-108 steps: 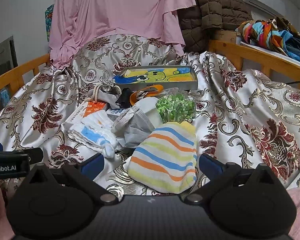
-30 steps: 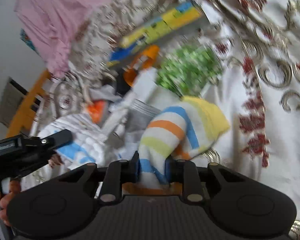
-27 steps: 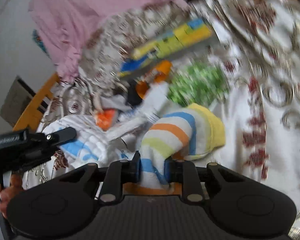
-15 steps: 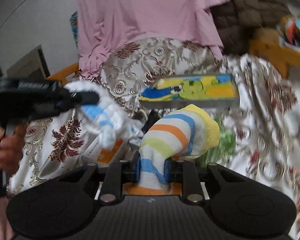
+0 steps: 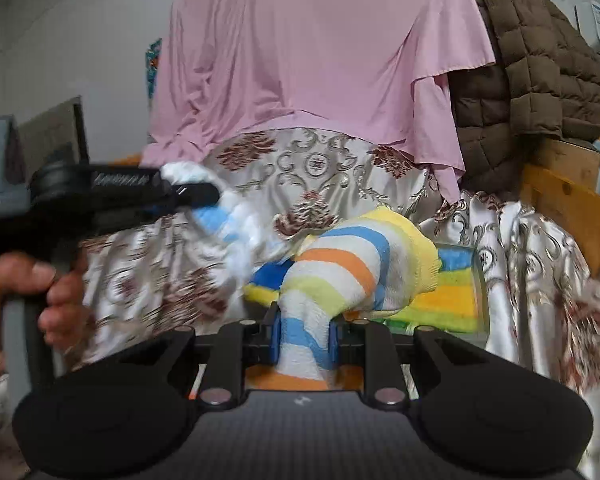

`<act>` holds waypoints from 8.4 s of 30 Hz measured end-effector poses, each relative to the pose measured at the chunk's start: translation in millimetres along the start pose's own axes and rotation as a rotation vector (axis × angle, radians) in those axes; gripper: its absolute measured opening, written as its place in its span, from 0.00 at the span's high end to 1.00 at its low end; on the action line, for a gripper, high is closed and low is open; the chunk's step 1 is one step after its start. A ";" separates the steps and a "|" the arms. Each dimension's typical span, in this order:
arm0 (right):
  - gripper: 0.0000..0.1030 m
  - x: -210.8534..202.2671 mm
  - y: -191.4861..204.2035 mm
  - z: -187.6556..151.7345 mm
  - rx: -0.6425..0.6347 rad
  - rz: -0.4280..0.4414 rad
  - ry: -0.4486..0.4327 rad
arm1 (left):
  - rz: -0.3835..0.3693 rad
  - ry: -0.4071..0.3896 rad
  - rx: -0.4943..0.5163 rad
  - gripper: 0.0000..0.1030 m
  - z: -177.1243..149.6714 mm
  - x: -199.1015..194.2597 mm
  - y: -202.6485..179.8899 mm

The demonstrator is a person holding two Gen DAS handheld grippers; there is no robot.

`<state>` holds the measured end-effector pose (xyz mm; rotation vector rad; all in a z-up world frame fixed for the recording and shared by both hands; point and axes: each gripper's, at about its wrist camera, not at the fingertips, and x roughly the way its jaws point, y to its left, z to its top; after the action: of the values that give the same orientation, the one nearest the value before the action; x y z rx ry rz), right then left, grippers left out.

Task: Organize soft objects
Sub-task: 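Lift and carry the towel and sock with both tools over the painted tray, then open both tools to drop the towel and sock into the tray, then lift, then move both open tools back over the pile of soft items, then grasp the white textured pad with the left tool while the right tool grasps the grey mask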

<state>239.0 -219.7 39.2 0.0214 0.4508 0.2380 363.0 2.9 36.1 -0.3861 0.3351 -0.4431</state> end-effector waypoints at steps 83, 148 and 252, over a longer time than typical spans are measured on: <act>0.00 9.7 -15.1 90.8 0.032 -0.184 -0.067 | 0.207 -0.092 0.285 0.01 23.8 -87.6 -44.6; 0.00 -129.0 32.8 -122.9 0.066 -0.190 0.111 | 0.045 0.347 0.674 0.01 -115.8 -197.0 -81.5; 0.76 -19.1 23.8 -142.9 -0.141 0.128 0.343 | -0.282 0.829 0.761 0.51 -161.3 -55.7 -31.6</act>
<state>155.1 -205.6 -79.5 -0.1308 0.7737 0.4021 241.3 -43.2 -78.8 0.5299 0.8773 -0.9581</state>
